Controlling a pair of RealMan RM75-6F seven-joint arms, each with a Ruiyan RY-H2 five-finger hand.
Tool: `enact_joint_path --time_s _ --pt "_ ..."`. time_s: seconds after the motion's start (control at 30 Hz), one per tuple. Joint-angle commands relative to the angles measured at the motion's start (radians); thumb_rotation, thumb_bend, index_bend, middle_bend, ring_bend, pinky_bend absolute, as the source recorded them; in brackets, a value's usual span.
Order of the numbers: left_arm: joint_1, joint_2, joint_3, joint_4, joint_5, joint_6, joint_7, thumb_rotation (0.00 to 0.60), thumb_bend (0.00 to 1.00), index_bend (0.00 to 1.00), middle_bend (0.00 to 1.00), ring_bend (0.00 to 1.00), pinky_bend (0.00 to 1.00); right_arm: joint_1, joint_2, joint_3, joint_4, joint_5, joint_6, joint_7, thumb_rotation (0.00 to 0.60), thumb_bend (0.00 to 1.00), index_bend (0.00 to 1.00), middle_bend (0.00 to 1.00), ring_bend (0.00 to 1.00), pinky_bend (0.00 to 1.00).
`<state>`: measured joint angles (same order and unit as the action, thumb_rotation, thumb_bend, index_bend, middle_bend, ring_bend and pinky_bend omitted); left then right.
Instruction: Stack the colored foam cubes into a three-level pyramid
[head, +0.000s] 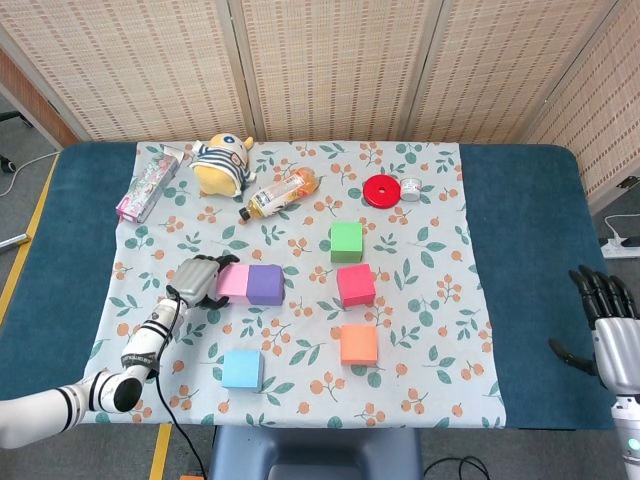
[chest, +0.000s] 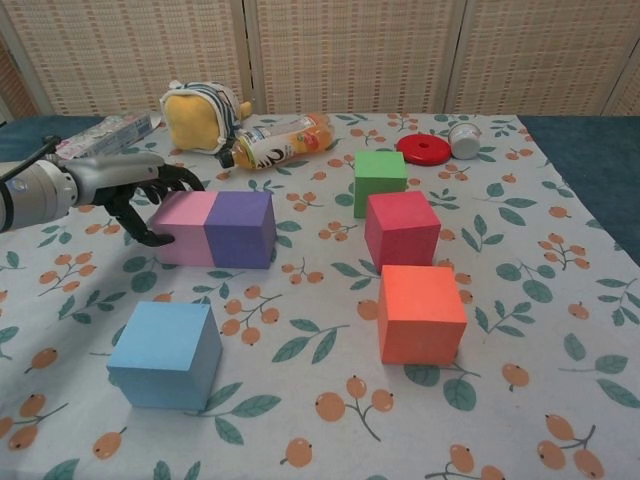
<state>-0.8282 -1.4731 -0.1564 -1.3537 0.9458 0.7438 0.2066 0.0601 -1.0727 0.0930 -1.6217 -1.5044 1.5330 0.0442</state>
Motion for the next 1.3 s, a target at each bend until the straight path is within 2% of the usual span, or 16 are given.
enact_joint_path --time_s 0.03,0.2,0.37,0.5,0.63,0.77,0.93,1.03,1.3 --pt "-0.001 0.004 0.003 -0.007 -0.007 0.002 0.007 0.600 0.34 0.14 0.21 0.21 0.22 0.000 0.000 0.000 0.001 -0.001 0.000 0.001 0.600 0.05 0.00 0.02 0.00 0.00" --pt "-0.002 0.012 0.009 -0.026 -0.018 0.002 0.019 0.600 0.34 0.10 0.14 0.13 0.22 -0.001 0.000 0.000 0.004 -0.001 0.002 0.008 0.600 0.05 0.00 0.02 0.00 0.00" --pt "-0.004 0.027 0.014 -0.050 -0.032 0.002 0.031 0.600 0.34 0.03 0.02 0.01 0.19 -0.003 0.000 0.000 0.006 -0.005 0.008 0.012 0.600 0.05 0.00 0.02 0.00 0.00" --pt "0.002 0.060 0.008 -0.083 -0.024 0.022 0.027 0.600 0.34 0.00 0.00 0.00 0.14 -0.004 0.002 0.001 0.006 -0.006 0.010 0.011 0.600 0.05 0.00 0.02 0.00 0.00" --pt "0.023 0.129 -0.006 -0.145 0.013 0.068 0.007 0.600 0.34 0.00 0.00 0.00 0.11 -0.003 0.004 0.003 0.004 -0.005 0.010 0.009 0.600 0.05 0.00 0.02 0.00 0.00" --pt "0.067 0.214 -0.011 -0.222 0.118 0.140 -0.048 0.600 0.34 0.06 0.04 0.00 0.11 0.001 0.004 0.008 0.003 -0.002 0.007 0.010 0.600 0.05 0.00 0.02 0.00 0.00" --pt "0.110 0.291 0.032 -0.288 0.302 0.176 -0.135 0.600 0.34 0.18 0.18 0.14 0.17 0.008 0.003 0.013 0.004 -0.001 0.003 0.010 0.600 0.05 0.00 0.02 0.00 0.00" --pt "0.124 0.313 0.073 -0.321 0.399 0.184 -0.156 0.600 0.34 0.21 0.23 0.21 0.22 0.012 0.001 0.013 0.003 -0.003 -0.002 0.008 0.600 0.05 0.00 0.02 0.00 0.00" --pt "0.137 0.336 0.161 -0.403 0.582 0.189 -0.160 0.600 0.34 0.21 0.24 0.22 0.21 0.018 0.002 0.013 -0.006 -0.005 -0.008 -0.005 0.600 0.05 0.00 0.02 0.00 0.00"
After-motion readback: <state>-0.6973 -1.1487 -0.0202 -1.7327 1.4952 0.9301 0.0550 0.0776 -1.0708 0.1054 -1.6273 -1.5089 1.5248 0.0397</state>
